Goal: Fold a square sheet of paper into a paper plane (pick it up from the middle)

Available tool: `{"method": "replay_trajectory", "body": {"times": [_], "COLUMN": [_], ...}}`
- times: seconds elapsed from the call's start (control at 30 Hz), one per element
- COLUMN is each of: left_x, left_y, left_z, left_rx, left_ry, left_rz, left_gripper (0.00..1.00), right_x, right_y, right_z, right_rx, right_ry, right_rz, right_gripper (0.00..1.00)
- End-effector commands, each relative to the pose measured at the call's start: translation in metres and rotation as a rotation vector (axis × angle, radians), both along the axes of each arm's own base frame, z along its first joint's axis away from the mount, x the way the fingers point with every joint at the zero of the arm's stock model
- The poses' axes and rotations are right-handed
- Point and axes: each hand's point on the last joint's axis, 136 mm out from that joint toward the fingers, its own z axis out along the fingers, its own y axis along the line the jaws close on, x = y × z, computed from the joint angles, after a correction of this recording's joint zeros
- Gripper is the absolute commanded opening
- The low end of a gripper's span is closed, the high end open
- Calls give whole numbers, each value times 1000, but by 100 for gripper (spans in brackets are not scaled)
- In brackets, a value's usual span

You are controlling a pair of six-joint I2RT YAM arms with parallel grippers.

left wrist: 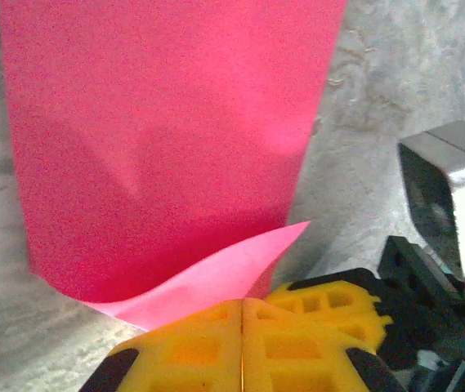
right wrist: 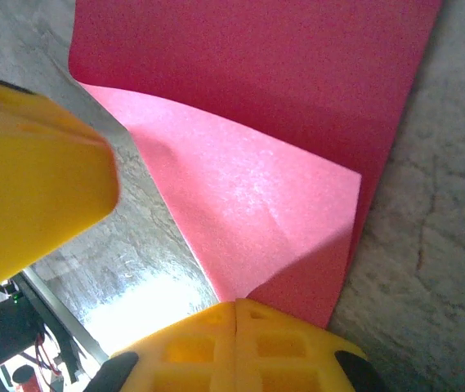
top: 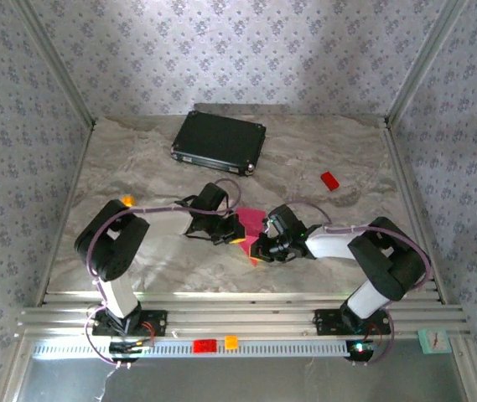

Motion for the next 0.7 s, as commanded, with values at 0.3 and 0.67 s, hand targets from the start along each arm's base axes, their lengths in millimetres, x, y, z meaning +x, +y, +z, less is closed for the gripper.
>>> {"method": "replay_trajectory", "body": {"times": [0.3, 0.67], "left_x": [1, 32], "left_y": [13, 16], "left_z": [-31, 2], "left_rx": [75, -5], "left_ry": [23, -33], "left_rz": [48, 100], "left_gripper": [3, 24], "right_x": [-36, -38], "right_y": [-38, -42], "right_z": [-39, -41], "right_rx": [-187, -197], "right_ry": [134, 133], "right_rz": [13, 16], "right_gripper": [0, 0]}}
